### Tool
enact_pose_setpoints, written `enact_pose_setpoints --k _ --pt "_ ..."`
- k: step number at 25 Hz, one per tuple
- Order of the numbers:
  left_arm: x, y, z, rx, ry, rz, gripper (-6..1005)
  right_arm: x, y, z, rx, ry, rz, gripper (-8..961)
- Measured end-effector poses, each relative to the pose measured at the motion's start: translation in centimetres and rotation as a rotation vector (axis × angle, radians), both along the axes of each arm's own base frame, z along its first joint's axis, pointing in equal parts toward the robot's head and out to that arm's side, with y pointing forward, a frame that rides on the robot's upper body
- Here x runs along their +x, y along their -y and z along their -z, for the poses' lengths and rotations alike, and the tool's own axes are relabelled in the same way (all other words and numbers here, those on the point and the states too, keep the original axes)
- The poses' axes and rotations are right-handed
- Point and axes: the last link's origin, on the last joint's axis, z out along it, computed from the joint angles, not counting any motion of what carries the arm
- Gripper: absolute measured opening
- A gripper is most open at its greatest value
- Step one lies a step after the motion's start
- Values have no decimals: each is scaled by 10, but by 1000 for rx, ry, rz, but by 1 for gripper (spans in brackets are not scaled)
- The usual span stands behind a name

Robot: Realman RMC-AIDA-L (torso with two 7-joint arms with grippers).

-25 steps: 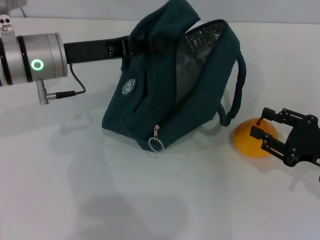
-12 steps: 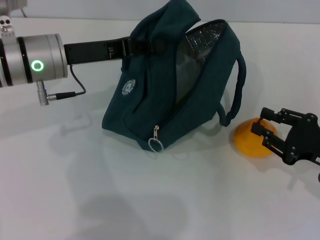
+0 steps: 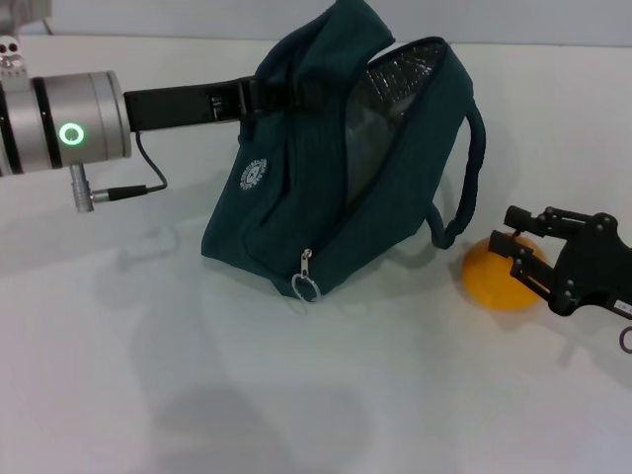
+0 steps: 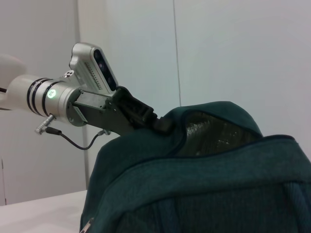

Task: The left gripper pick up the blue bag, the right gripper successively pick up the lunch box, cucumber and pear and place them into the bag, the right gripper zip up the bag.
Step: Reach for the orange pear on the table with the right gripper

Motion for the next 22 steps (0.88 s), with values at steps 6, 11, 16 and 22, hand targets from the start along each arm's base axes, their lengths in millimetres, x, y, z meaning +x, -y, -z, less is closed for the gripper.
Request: enact_pose_setpoints --k 6,11,16,22 --pt "-1 0 0 0 0 -2 136 -1 -2 2 -3 4 2 297" --pt "-1 0 0 0 0 -2 136 1 0 2 -4 4 10 303" --pt "0 0 0 0 0 -1 136 2 2 3 -5 3 15 280" --pt "1 0 0 0 0 2 137 3 2 3 -6 3 16 251"
